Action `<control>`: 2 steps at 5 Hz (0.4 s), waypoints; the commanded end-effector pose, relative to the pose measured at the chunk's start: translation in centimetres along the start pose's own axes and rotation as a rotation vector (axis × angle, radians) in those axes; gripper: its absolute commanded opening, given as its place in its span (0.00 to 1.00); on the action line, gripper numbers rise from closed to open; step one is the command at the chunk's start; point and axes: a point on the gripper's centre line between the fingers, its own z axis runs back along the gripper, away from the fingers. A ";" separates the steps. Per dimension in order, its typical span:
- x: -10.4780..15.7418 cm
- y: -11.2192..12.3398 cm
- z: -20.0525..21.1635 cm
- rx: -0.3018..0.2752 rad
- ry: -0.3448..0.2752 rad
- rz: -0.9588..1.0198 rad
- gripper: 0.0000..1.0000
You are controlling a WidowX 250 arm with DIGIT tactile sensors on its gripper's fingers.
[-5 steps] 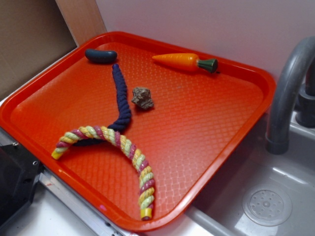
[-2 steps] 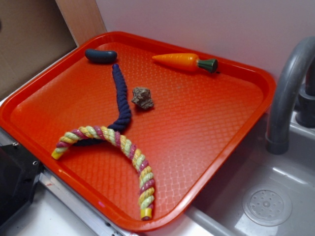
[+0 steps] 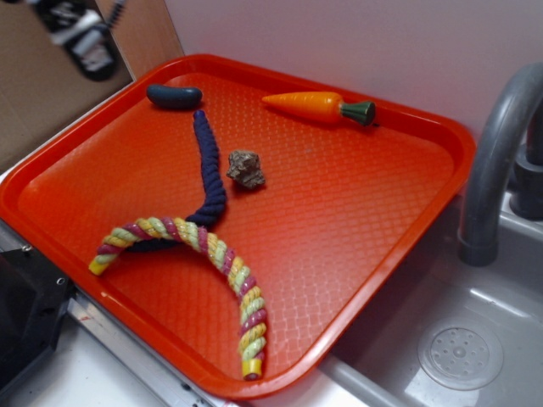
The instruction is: Grab the rock.
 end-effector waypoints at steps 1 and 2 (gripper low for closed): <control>4.0 -0.4 -4.8 0.039 0.007 -0.179 1.00; 4.0 -1.8 -7.1 0.026 0.061 -0.231 1.00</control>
